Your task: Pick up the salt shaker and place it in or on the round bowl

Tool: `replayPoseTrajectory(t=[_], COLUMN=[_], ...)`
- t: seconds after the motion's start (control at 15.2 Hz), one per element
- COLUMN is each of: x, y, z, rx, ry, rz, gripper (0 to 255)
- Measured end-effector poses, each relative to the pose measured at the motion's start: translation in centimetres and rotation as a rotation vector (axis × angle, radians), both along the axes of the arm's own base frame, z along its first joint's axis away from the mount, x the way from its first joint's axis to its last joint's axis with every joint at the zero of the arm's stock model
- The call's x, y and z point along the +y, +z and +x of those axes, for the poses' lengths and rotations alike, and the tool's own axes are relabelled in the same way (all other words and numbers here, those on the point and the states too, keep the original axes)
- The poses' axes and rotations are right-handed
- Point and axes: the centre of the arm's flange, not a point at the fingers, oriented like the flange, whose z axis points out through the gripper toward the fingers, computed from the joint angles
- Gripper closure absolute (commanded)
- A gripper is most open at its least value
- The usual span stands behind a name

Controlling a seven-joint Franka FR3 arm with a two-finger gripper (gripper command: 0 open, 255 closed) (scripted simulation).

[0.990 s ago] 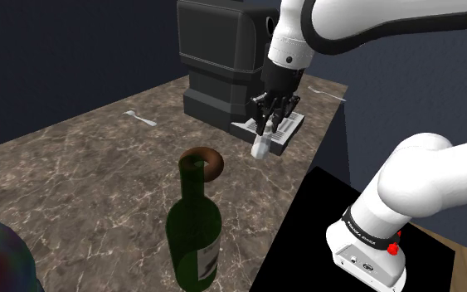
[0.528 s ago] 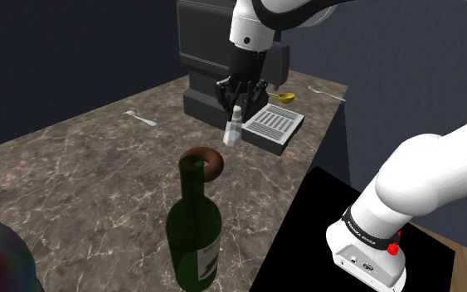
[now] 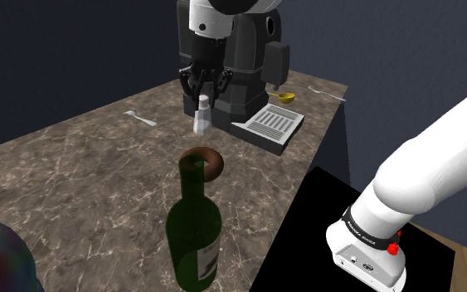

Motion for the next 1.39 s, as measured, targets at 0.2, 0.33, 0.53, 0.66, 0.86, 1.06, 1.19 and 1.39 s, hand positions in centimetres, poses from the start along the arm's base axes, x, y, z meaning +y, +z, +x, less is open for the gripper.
replayPoseTrajectory(t=[0.2,0.33,0.53,0.66,0.86,1.06,1.19,1.39], x=[0.2,0.2,0.3,0.2,0.2,0.3,0.3,0.3], y=[-1.4,-2.4,-4.0,-5.2,-6.7,-8.3,-9.5,-10.0], z=[0.4,0.5,0.4,0.5,0.4,0.5,0.5,0.5], rx=[0.000,0.000,0.000,0.000,0.000,0.000,0.001,0.000], ry=[0.000,0.000,0.000,0.000,0.000,0.000,0.000,0.000], rz=[0.001,0.001,0.001,0.000,0.001,0.001,0.000,0.001], gripper=[255,255,255,255,255,255,255,255])
